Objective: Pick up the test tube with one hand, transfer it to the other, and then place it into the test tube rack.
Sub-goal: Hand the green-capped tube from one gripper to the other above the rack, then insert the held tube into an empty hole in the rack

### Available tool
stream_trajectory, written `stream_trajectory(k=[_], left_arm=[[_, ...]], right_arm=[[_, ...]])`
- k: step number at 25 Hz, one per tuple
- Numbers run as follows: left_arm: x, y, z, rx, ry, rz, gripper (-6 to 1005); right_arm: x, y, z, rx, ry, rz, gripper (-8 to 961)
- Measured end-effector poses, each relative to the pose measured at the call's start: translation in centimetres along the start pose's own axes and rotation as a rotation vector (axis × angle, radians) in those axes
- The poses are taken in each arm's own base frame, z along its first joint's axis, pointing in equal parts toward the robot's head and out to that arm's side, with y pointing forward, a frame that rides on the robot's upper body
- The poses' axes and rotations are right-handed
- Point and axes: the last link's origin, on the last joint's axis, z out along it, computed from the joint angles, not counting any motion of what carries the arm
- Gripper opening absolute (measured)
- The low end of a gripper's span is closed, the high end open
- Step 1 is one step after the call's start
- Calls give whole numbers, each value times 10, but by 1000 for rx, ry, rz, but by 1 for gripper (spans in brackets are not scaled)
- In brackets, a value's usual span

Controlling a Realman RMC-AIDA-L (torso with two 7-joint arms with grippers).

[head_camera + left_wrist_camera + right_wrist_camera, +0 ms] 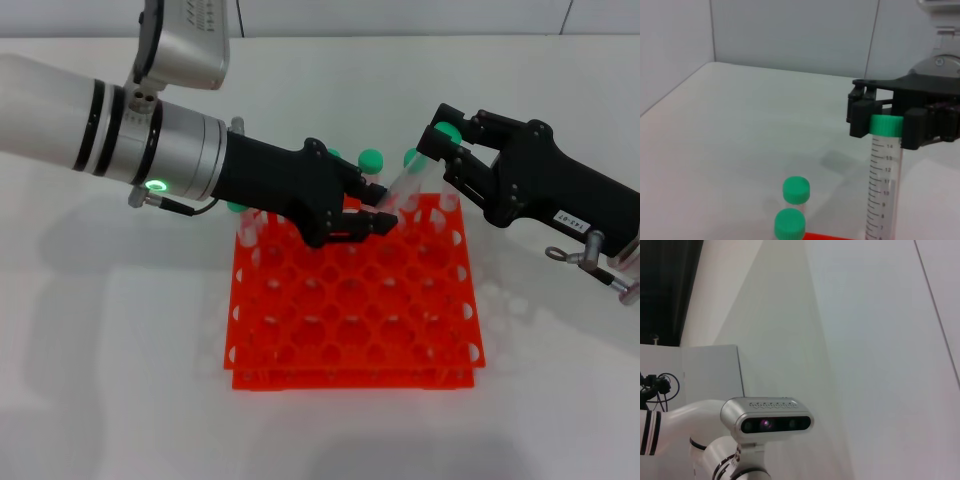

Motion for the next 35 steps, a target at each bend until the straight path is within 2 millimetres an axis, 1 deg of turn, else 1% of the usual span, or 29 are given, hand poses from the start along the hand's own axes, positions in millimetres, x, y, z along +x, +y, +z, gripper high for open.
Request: stream_trajectory(k=[6,13,17,22,29,35], left_arm=[[2,0,1,1,12,-11,366],[4,0,0,-4,16,-22,643],[8,1,-3,-4,12,-30,801],[13,12,-13,-26,-12,-24,839],[23,32,-45,-10,-39,-36,842],[25,40,-69,81,-73,-35,838]], right_arm=[[0,0,0,-1,0,1,263],[0,0,0,0,1,3,266],[1,0,-1,1,1,4,268],[0,1,-2,2,-1,3,270],[1,0,-4,6,1,4,273],[3,1,-10,24,3,9,276]])
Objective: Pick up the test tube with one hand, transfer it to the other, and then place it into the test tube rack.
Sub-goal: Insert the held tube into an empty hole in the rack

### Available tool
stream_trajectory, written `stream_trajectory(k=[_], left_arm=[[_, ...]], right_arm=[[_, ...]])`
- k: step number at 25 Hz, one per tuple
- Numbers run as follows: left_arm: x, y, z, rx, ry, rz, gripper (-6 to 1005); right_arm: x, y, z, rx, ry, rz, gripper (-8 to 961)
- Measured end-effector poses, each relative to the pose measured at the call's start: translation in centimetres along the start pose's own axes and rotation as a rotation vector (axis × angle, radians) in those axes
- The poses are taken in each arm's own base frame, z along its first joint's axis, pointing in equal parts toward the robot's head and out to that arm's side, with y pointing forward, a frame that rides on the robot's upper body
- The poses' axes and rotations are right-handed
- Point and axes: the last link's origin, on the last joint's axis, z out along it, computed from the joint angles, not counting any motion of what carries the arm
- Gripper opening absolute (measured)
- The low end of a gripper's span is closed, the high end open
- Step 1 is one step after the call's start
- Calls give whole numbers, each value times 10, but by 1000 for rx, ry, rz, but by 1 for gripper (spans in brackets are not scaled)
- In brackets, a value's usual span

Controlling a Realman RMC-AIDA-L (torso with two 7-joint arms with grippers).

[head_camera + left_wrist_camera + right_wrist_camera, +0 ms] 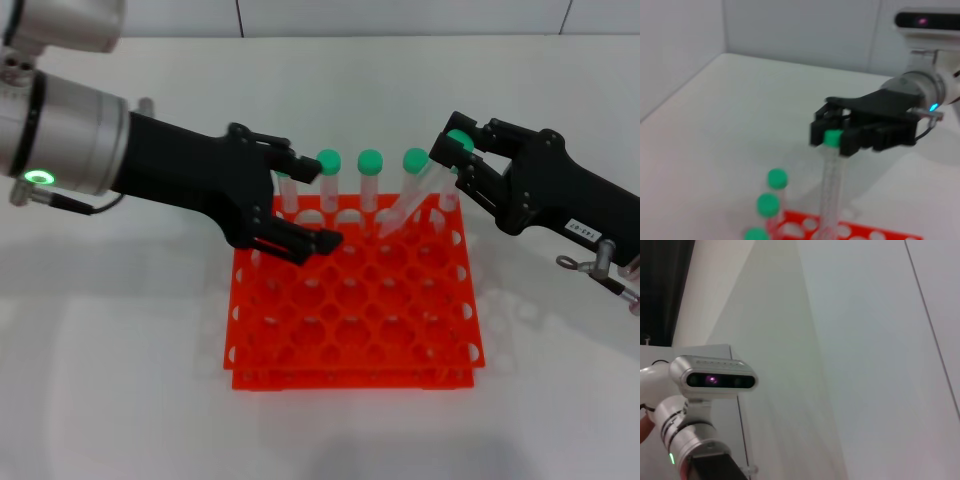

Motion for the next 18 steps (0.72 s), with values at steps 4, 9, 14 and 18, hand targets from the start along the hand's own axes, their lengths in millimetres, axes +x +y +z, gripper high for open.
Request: stream_trajectory(k=[4,9,14,18], left_arm=[[-7,4,-17,85,2,-11,836],[-23,8,-36,188,44,-55,835],[-40,14,-52,272,112,-94,833],[-63,23,-63,355,179,-114,832]], right_arm=[[0,-1,0,0,0,-3,277],[-5,-4,0,-11,-1,-6,279],[-12,-10,2,-29,11,-4,281],[-20,-14,6,-64,30,-5,283]])
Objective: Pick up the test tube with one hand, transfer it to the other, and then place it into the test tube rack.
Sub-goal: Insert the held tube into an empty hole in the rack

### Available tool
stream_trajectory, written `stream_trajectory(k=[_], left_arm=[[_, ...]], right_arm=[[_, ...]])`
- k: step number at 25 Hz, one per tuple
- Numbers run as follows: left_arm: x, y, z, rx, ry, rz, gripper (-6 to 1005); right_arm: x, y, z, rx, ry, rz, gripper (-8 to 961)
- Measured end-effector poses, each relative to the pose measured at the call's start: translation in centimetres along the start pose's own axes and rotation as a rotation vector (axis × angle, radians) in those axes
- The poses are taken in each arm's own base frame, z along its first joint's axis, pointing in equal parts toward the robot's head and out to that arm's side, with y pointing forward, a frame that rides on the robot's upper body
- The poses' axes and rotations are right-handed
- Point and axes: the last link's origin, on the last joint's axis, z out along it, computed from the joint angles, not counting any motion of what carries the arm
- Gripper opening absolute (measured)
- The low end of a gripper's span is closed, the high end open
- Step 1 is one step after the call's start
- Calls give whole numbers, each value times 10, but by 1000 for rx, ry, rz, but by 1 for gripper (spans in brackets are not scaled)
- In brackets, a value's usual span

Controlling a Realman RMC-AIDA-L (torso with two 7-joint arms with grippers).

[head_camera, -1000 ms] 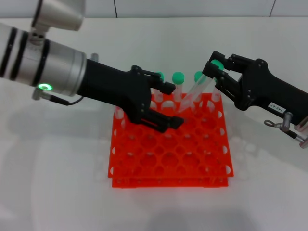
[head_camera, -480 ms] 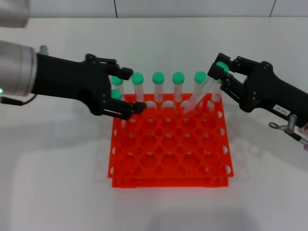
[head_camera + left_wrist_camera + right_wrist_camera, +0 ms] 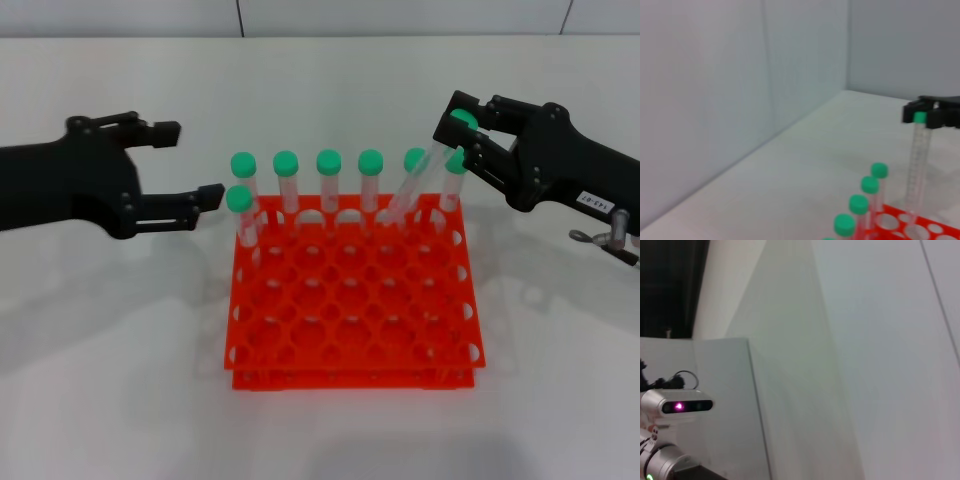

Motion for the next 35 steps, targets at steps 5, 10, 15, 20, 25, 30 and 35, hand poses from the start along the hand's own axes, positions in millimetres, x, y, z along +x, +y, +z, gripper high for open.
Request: stream_trajectory(k=[5,10,15,20,25,30,35], left_arm=[[-28,12,-17,41,115,-9,832],[-67,21,-24,70,205,-65,833],[-96,24,-28,110,232,-106,833],[-114,27,-31,143,247,-150,832],[-130,30,-35,198,288,-173,832],[-137,31,-34,201,275,-193,833],[-142,30,-38,194,238,-226,832]], right_arm=[[-7,-3,4,-47,39,9,285],[-11,-4,11,-95,90,13,287],[-15,-4,17,-133,131,16,289],[-16,-5,20,-143,137,13,291],[-19,-6,23,-150,133,2,293],[-24,-7,27,-157,127,-13,296],[-28,-7,35,-175,122,-30,298]])
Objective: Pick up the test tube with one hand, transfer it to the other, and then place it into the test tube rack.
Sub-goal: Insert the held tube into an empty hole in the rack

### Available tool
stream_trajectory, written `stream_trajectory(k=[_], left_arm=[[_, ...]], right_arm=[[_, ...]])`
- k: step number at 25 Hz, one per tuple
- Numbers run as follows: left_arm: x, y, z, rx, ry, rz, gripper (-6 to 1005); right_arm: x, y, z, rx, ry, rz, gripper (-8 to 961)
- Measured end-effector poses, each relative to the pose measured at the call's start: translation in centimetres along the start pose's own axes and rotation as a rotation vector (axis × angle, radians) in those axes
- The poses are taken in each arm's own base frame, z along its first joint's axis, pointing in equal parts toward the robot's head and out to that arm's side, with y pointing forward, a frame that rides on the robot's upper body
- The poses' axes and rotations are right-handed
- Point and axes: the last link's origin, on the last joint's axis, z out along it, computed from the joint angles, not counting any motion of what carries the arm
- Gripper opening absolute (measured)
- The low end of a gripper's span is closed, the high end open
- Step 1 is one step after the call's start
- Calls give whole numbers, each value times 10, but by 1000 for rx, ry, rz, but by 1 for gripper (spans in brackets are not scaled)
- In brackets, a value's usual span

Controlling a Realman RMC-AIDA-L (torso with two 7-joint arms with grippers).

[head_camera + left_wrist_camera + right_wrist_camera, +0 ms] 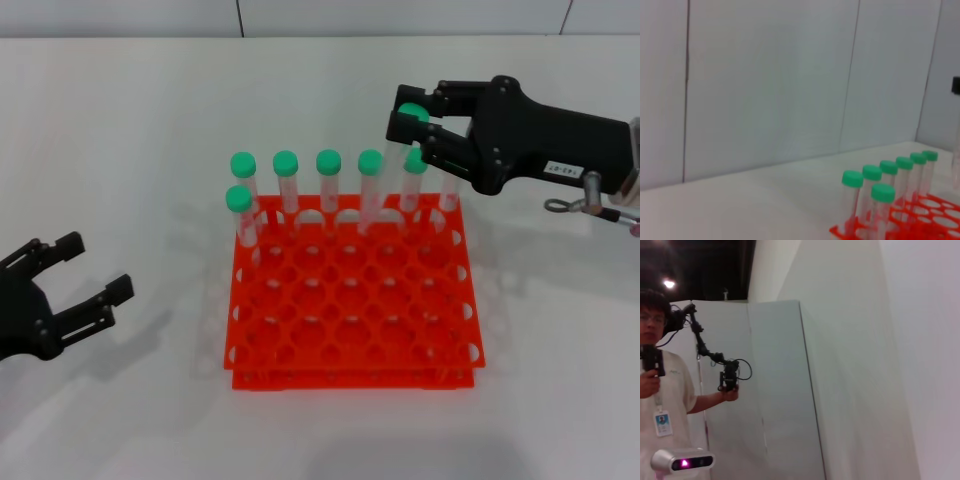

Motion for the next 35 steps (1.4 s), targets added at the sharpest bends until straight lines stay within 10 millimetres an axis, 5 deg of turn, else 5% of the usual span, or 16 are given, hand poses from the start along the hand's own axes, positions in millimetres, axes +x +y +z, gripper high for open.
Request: stream_trajectory(k=[10,23,35], left_arm=[[0,-10,5,-18,-104,-76,832],[10,-8,6,-50,-133,-76,833],[13,-9,14,-69,-131,-70,832]], right_arm=[[-7,2,24,-69,3,-34,302],[4,-1,80,-50,151,-109,307],[12,-9,95,38,195,-69,312]])
